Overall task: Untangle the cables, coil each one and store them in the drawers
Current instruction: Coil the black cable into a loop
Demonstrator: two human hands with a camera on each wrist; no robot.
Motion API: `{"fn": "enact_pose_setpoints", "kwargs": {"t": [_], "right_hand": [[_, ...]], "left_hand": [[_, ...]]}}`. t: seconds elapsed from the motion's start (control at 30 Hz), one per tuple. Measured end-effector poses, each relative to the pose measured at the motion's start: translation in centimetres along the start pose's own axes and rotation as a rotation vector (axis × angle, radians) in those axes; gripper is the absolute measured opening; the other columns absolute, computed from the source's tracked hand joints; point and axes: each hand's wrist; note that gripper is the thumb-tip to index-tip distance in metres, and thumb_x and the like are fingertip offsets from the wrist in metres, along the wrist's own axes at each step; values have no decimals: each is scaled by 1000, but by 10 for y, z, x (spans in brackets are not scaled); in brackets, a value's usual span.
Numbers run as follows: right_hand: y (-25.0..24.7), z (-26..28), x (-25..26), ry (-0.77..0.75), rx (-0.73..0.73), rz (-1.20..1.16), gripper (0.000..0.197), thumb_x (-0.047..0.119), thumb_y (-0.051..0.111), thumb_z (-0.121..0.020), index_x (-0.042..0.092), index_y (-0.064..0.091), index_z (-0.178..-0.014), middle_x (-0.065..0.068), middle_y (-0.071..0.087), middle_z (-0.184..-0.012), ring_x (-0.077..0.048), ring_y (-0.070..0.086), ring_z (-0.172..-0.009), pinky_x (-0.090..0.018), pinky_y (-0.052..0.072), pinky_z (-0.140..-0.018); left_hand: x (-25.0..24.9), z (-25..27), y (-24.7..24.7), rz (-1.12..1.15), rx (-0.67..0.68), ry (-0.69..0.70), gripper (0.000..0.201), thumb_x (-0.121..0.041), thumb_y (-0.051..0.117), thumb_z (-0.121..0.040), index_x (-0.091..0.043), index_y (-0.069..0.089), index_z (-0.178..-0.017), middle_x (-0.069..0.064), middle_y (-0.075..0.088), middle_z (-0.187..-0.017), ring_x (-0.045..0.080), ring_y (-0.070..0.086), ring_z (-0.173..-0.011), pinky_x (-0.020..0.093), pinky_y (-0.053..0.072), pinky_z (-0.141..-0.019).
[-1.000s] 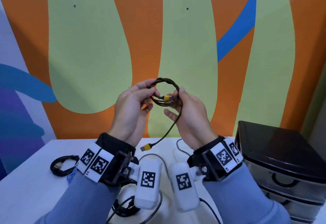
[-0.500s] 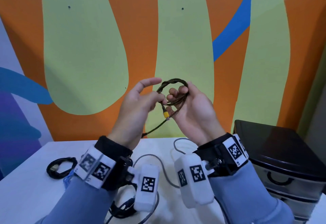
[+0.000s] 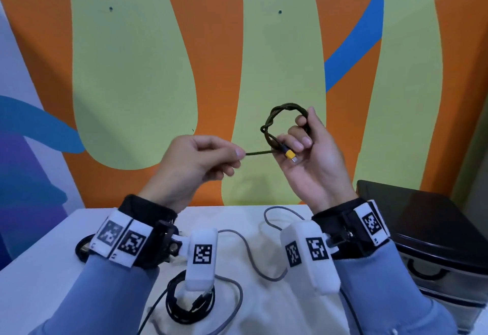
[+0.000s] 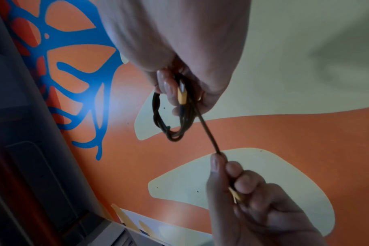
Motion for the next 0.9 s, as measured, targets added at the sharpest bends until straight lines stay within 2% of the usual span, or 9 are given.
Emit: {"fn": "enact_pose_setpoints", "kwargs": {"t": [0.13, 0.23, 0.4, 0.5, 0.53, 0.6, 0.67, 0.77, 0.9], "right_hand": [[9, 5, -11, 21, -10, 53, 30, 40, 62, -104, 17, 59, -84, 6, 29, -58, -9, 33, -44, -19, 49, -59], [13, 6, -18, -19, -48, 122, 30, 37, 64, -103, 13, 62, -85, 5, 27, -59, -8, 30, -44, -17, 38, -48], [8, 5, -16, -154, -83, 260, 31, 35, 64, -104, 8, 67, -89, 3, 23, -64, -12, 24, -53, -19, 29, -47], [10, 7, -21, -273, -42, 432, 33, 34, 62, -105, 13, 70, -81, 2, 25, -64, -13, 25, -56, -21, 30, -49], [12, 8, -23, -304, -16, 467, 35, 34, 62, -105, 16, 69, -76, 2, 27, -63, -13, 26, -56, -21, 31, -49], [17, 12, -27, -324, 23, 467, 37, 34, 60, -106, 16, 68, -75, 2, 27, -62, -13, 26, -55, -23, 32, -51], [20, 14, -31, -317, 30, 434, 34, 33, 58, -107, 12, 68, -82, 3, 23, -60, -14, 23, -55, -23, 31, -52], [21, 16, -36, -338, 10, 401, 36, 32, 56, -109, 16, 61, -76, 6, 23, -59, -12, 22, -53, -20, 31, -47], [22, 19, -40, -425, -24, 434, 36, 28, 58, -108, 8, 60, -78, 6, 43, -58, -10, 29, -49, -20, 35, -46]], "left_hand": [[-7, 1, 3, 507, -25, -117, 21, -6, 73, -88, -14, 79, -69, 2, 65, -71, 6, 58, -58, 11, 49, -54], [-11, 4, 11, 636, 84, -66, 10, -9, 72, -84, -11, 81, -82, 3, 65, -78, 7, 59, -65, 13, 51, -61], [-10, 8, 14, 215, 144, 214, 18, -15, 75, -90, -15, 82, -107, 0, 64, -97, 9, 54, -83, 27, 44, -84], [-12, 11, 22, -83, 165, 361, 29, -14, 75, -95, -14, 78, -123, -9, 76, -117, 8, 63, -118, 34, 47, -107], [-14, 12, 26, -114, 147, 380, 29, -10, 75, -95, -13, 78, -123, -9, 77, -116, 7, 66, -115, 34, 49, -105], [-15, 14, 30, -114, 76, 403, 32, -1, 77, -93, -15, 78, -122, -7, 79, -101, 8, 71, -92, 32, 57, -91], [-16, 16, 34, -94, -12, 410, 44, 4, 78, -90, -18, 68, -127, 6, 78, -91, 22, 74, -75, 34, 61, -83], [-17, 16, 36, -56, -122, 318, 60, 2, 80, -88, -23, 44, -129, 17, 77, -96, 37, 76, -73, 42, 63, -85], [-7, 9, 38, -194, -217, 259, 42, -11, 84, -87, -26, 62, -120, 4, 77, -85, 25, 78, -73, 54, 63, -83]]}}
Point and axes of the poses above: each hand's wrist, its own z-axis away from the middle knuckle, its own y-axis out of the palm, x = y × z
